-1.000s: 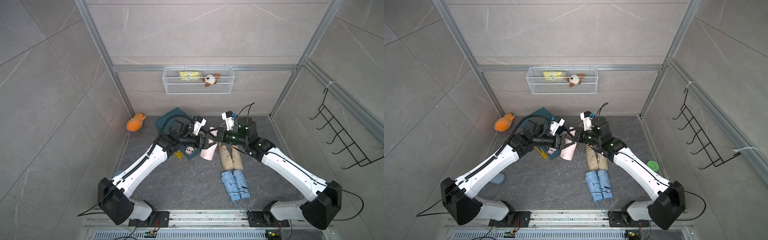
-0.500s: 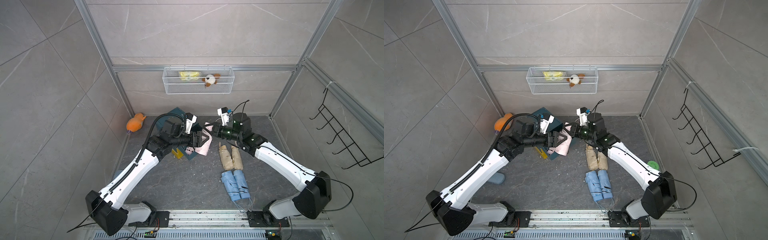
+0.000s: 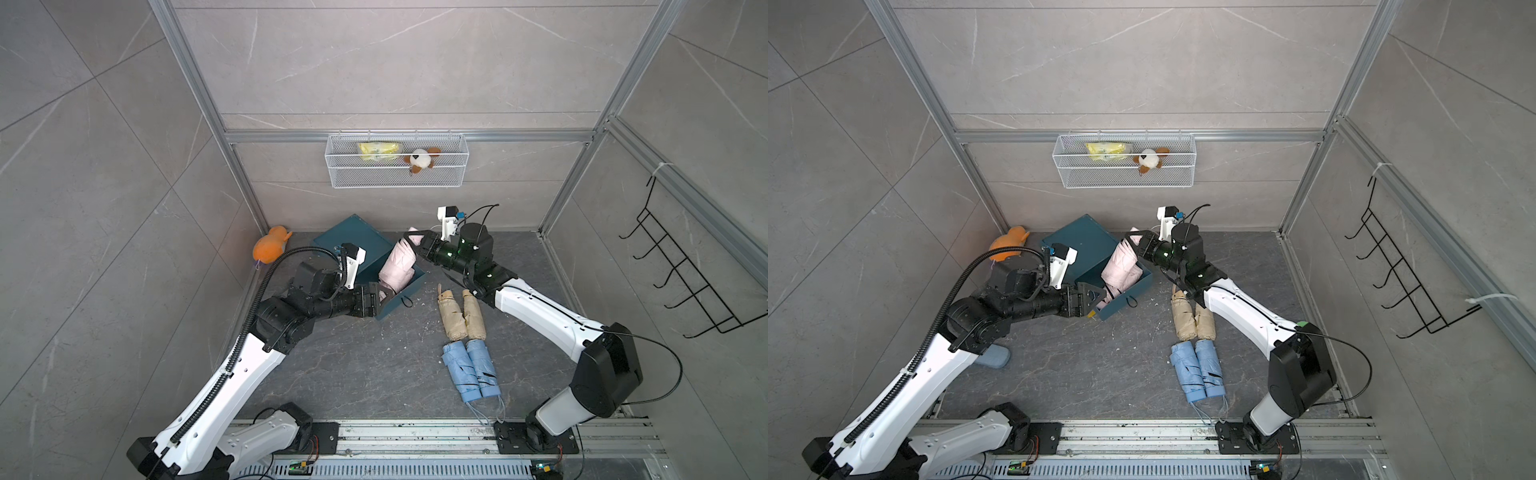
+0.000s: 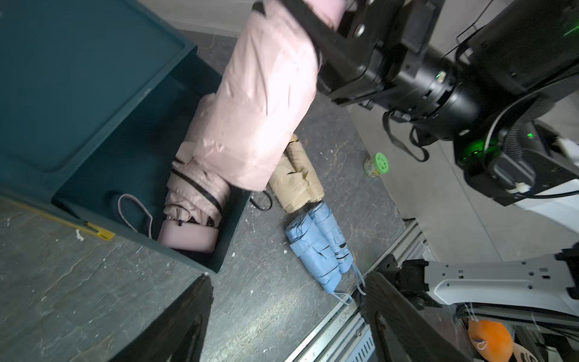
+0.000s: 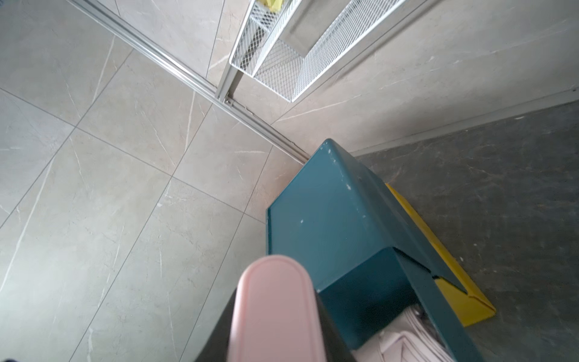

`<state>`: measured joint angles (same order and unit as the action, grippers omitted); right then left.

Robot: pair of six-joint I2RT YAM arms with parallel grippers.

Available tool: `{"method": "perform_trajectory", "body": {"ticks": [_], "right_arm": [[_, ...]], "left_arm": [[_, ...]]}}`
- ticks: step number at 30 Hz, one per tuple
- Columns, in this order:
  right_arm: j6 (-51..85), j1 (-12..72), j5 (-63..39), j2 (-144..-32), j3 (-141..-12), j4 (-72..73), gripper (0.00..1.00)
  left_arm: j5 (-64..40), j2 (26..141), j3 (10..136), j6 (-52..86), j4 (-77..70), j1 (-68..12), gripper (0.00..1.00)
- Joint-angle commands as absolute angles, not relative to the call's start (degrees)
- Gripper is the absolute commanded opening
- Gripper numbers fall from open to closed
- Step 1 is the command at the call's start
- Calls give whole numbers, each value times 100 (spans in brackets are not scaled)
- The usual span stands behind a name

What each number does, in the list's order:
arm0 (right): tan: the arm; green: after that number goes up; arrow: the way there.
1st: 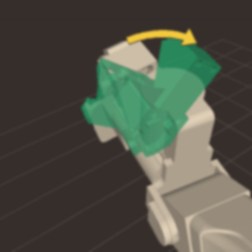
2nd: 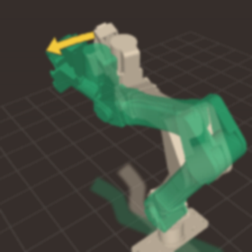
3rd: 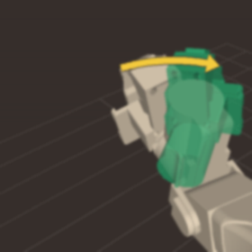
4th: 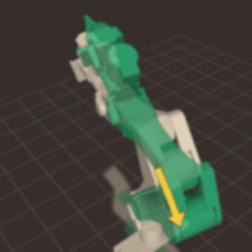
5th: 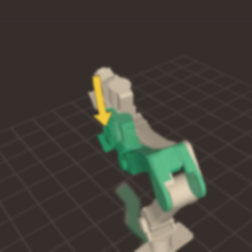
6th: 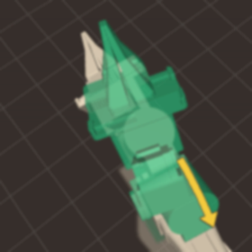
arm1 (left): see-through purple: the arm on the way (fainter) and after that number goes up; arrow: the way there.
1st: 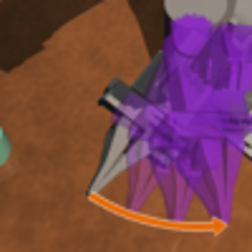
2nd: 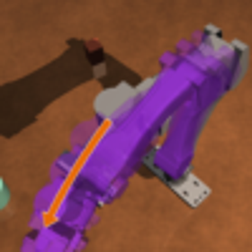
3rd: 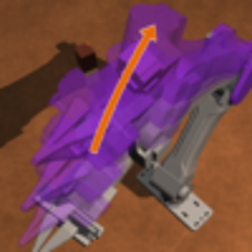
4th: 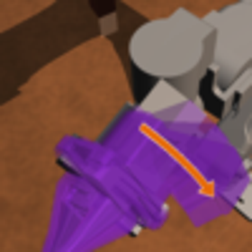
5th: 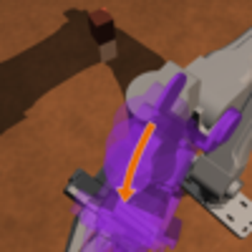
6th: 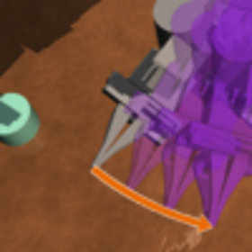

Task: Place the umbrella in the drawer by color
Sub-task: Place the umbrella in the drawer.

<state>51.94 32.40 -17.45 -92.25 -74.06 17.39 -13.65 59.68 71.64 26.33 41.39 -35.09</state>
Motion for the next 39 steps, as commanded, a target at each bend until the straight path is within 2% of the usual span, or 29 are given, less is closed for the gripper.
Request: {"method": "perform_trajectory", "body": {"ticks": [1,12,30,35,39], "right_arm": [[5526,3407,-1465,-9356,-7304,2719,18],[5456,3881,-1206,-9828,-7420,2941,19],[4882,4025,-870,-9992,-7424,2432,21],[4773,4027,-809,-9998,-7491,2218,32],[4619,4029,-674,-9933,-7550,1935,56]], "left_arm": [[-1284,5847,7005,2592,4272,-3481,80],[-984,5568,6646,2606,4472,-3472,80],[-1010,5558,6495,2650,4395,-3467,80],[-994,5575,6496,2645,4386,-3454,80],[-997,5583,6504,2645,4377,-3437,80]]}}
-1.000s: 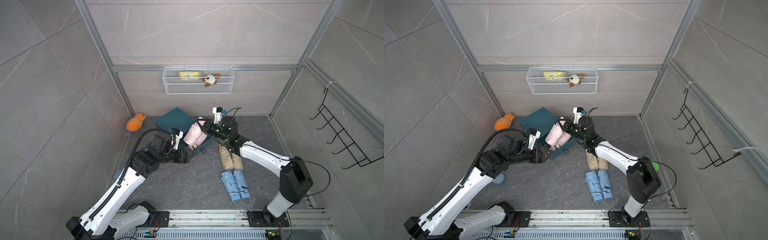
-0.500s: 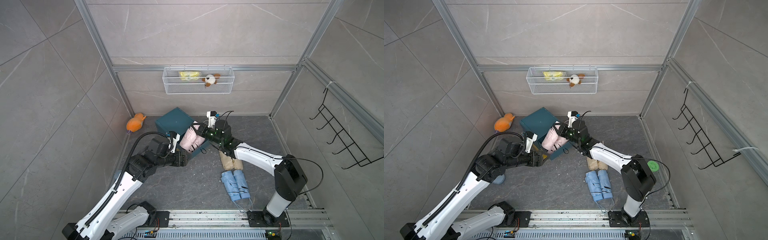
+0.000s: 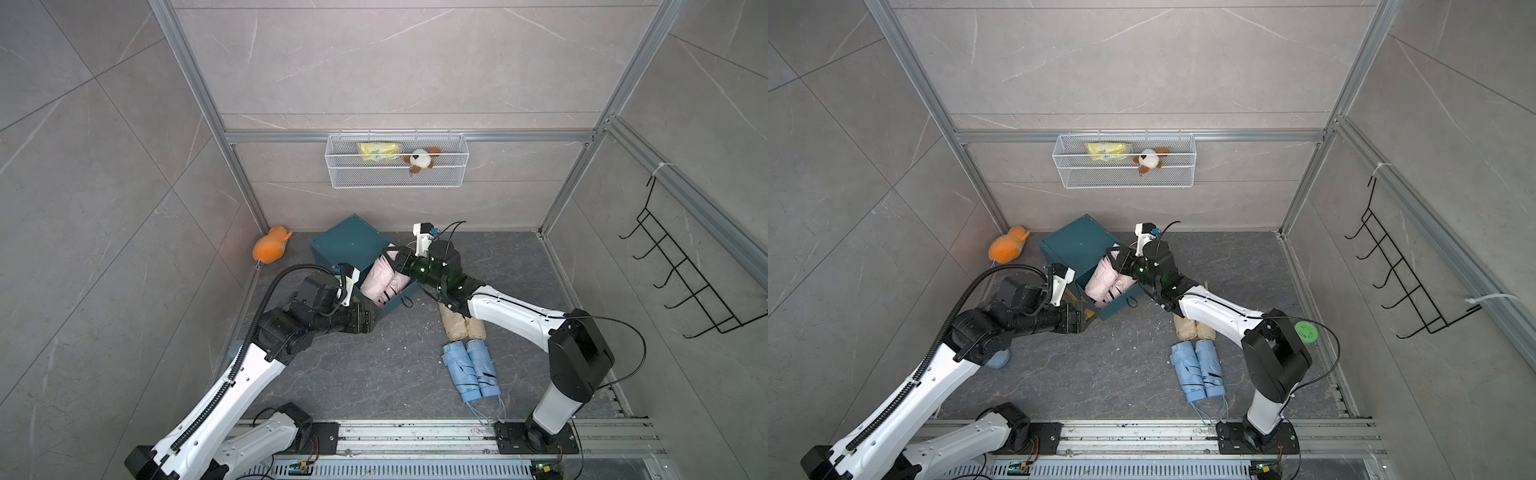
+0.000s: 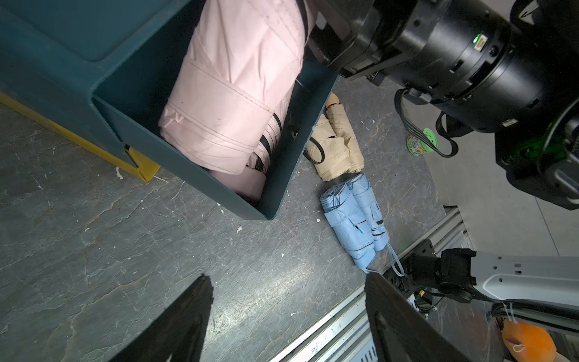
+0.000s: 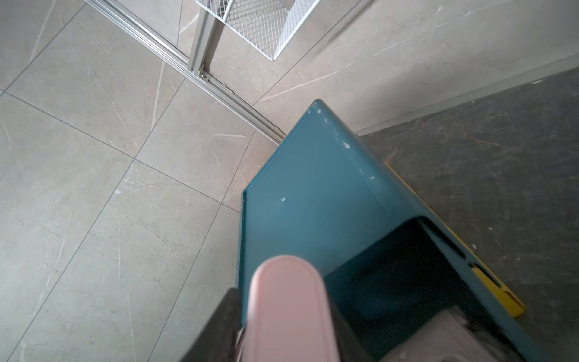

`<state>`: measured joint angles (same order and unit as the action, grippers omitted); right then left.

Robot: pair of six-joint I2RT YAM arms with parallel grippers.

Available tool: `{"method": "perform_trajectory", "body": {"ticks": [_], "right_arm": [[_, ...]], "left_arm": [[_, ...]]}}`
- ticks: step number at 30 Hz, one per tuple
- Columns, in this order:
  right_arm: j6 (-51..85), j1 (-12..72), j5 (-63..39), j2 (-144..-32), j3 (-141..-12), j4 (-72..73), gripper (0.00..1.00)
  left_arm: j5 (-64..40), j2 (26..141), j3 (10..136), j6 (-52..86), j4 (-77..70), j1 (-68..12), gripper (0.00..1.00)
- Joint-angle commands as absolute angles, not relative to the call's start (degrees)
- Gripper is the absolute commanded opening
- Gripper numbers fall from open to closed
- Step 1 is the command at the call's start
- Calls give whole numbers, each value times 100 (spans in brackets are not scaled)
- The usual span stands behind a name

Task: Place the umbrella in the drawer by color
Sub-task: Place the umbrella in the drawer.

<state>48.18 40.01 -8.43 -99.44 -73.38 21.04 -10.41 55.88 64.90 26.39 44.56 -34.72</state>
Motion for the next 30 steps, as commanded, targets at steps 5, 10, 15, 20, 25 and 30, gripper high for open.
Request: {"method": "perform_trajectory", "body": {"ticks": [5,10,15,20,25,30], "right_arm": [[4284,4030,-386,-9728,-7659,1451,74],[3851,4025,-43,-9449,-7766,1005,78],[3452,4030,256,-9153,-7847,657,79],[3233,4023,282,-8958,-7874,348,78],[3022,4030,255,-8510,-7604,7,78],[2697,4027,86,-8003,-7284,-573,78]], "left_arm": [[-1002,5577,6529,2637,4368,-3412,80],[-977,5609,6639,2593,4377,-3342,80],[-954,5683,6859,2503,4427,-3186,81],[-917,5860,7111,2452,4473,-2884,83],[-779,6125,7408,2452,4578,-2506,88],[-864,6452,7593,2503,4632,-1885,91]]}}
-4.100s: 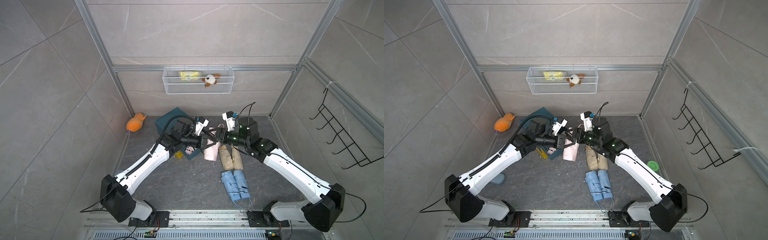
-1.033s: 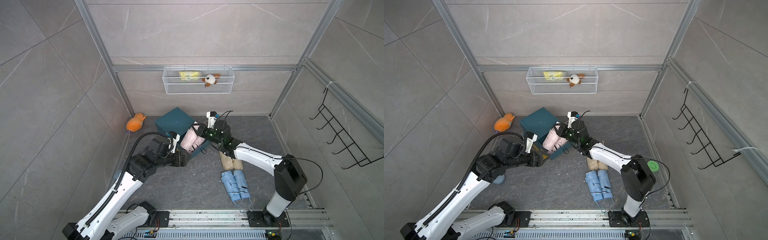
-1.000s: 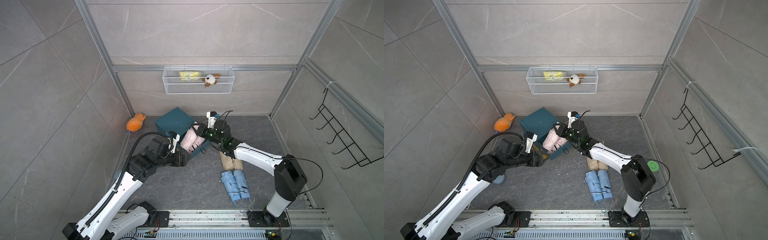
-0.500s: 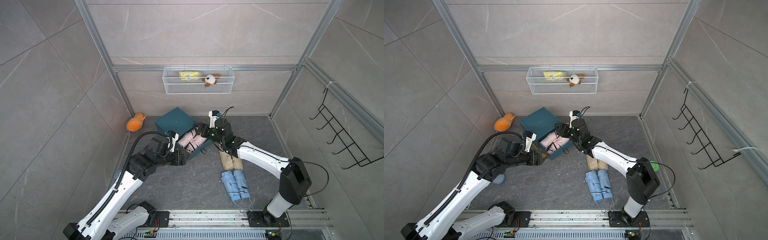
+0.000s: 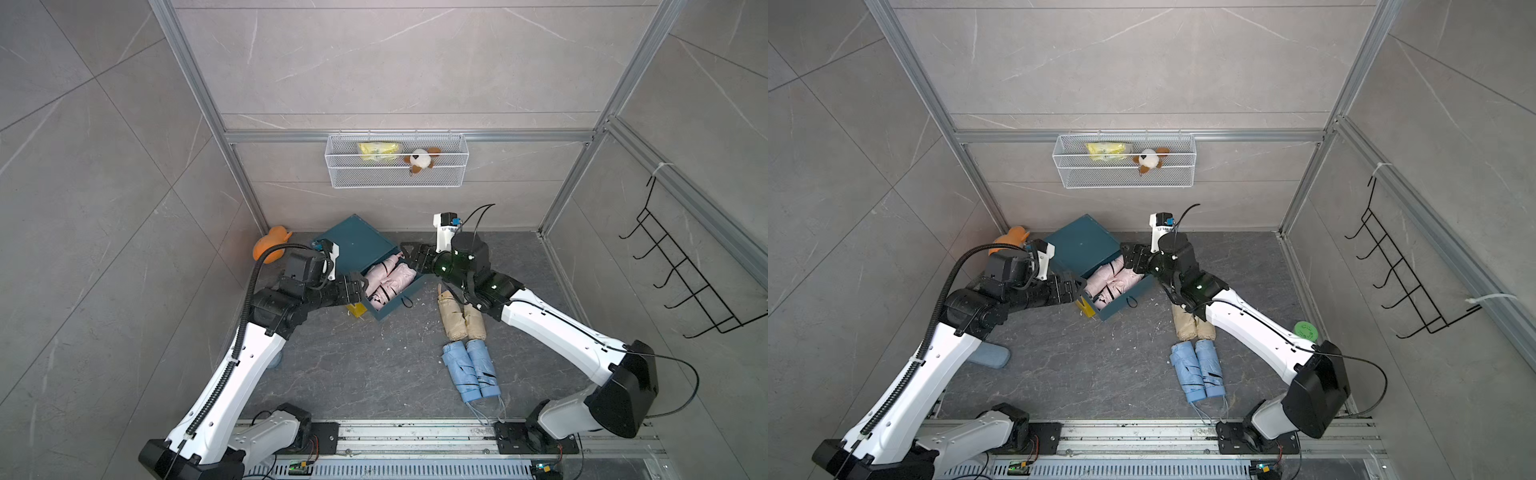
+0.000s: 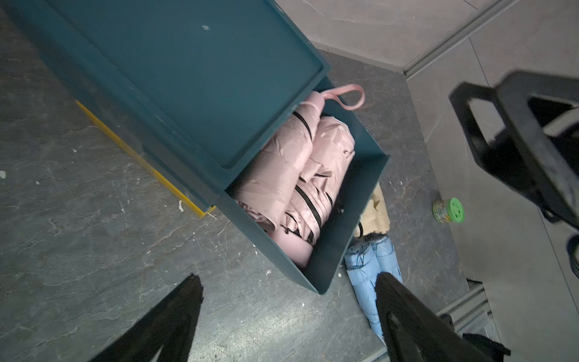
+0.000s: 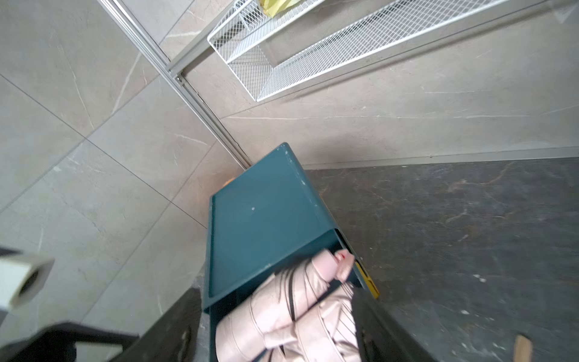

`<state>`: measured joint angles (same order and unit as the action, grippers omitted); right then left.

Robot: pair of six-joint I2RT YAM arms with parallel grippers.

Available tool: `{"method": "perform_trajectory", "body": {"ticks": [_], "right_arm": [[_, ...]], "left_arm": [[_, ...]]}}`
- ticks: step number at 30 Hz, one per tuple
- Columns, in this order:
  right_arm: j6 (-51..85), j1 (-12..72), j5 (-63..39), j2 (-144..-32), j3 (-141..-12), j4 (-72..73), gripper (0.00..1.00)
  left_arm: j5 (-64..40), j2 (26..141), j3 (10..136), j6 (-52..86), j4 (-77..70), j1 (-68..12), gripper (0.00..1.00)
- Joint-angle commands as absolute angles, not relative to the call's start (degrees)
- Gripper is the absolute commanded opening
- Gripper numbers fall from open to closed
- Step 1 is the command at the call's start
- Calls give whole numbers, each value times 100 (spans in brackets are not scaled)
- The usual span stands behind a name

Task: Place the umbrella in the drawer by color
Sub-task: Place the umbrella in the drawer, then close the drawer in the storage box.

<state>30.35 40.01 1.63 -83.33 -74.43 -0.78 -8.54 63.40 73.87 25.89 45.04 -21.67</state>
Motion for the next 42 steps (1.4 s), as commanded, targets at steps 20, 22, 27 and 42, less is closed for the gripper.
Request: {"method": "perform_trajectory", "body": {"ticks": [20,22,27,42], "right_arm": [[2241,4540,-659,-7071,-5509,-1161,75],[2246,4578,-663,-7147,-5499,-1133,75],[2244,4612,-742,-7475,-5602,-992,73],[2169,4614,-714,-8539,-6284,-615,55]], "left_arm": [[-1167,7698,7619,3259,3648,-1046,92],[-1139,7830,7642,3285,3563,-1046,92],[-1094,8183,7759,3348,3444,-1041,91],[-1115,8507,7546,3444,3190,-1112,80]]}}
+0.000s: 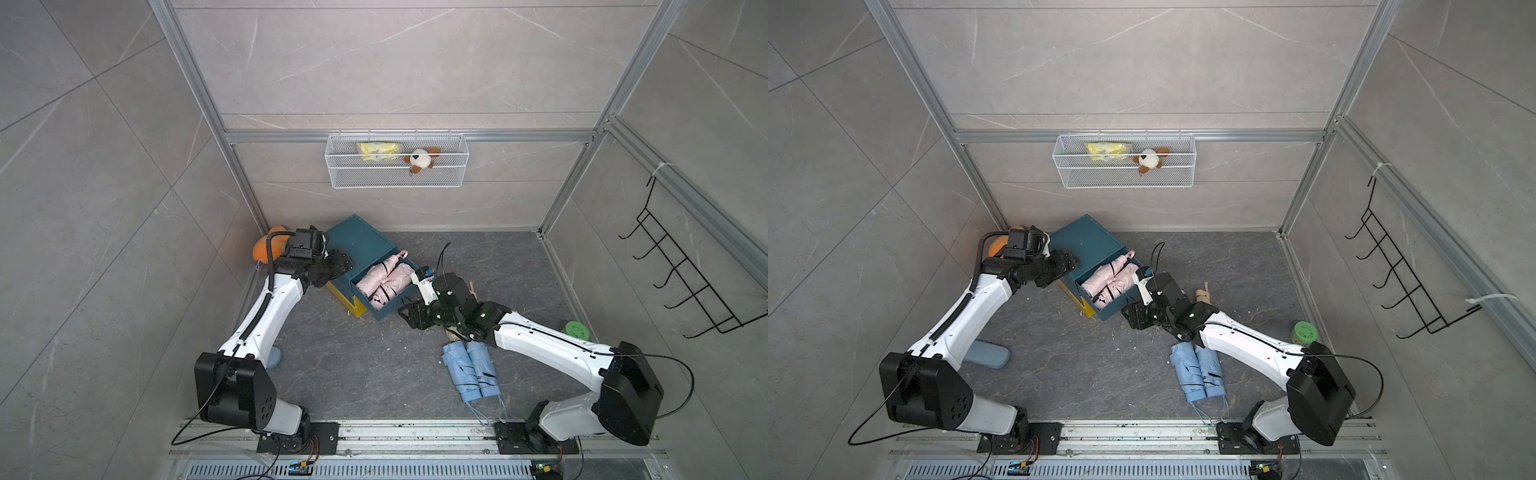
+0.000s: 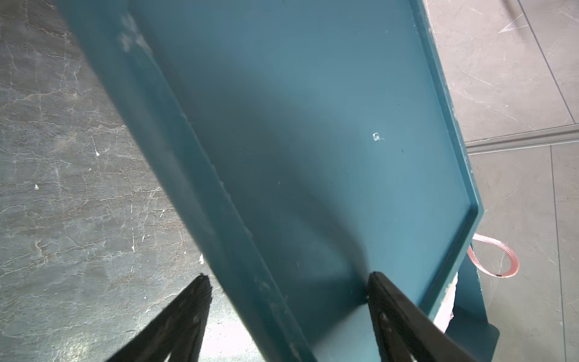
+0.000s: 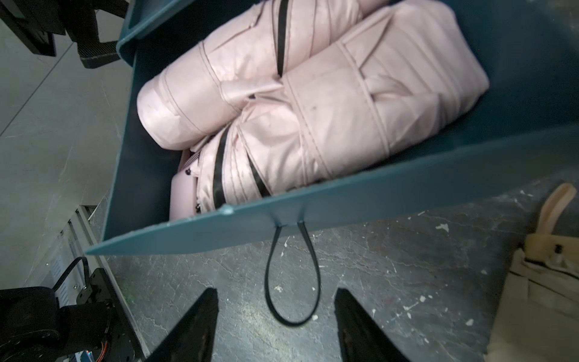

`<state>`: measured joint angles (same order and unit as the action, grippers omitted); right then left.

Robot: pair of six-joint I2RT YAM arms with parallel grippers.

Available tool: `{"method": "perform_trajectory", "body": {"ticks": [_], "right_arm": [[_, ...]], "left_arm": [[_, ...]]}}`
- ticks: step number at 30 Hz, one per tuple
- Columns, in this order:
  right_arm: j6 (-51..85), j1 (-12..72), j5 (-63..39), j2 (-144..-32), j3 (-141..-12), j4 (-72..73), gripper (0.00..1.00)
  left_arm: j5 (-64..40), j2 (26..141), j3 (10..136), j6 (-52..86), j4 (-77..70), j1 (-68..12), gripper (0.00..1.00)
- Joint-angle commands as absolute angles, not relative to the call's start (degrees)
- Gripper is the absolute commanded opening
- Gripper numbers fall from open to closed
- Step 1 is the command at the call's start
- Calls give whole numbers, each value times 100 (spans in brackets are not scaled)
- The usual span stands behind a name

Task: Place the umbrella in the drawer by color
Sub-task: Close the drawer in the storage box.

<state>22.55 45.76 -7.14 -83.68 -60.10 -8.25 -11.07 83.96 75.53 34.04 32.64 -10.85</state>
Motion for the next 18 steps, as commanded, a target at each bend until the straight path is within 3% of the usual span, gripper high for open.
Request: {"method": "perform_trajectory", "body": {"ticks": [1,7,18], "right_arm": [[2163,4612,-697,-8604,-6349,-594,51],[2145,4605,-550,-8957,-6785,-545,33],[2197,4586,-396,-9448,-7547,-473,27]], "left_arm": [[-1107,8522,7537,3444,3178,-1127,79],[-1047,8621,7481,3445,3126,-1231,79],[-987,8674,7278,3445,3045,-1335,79]]}}
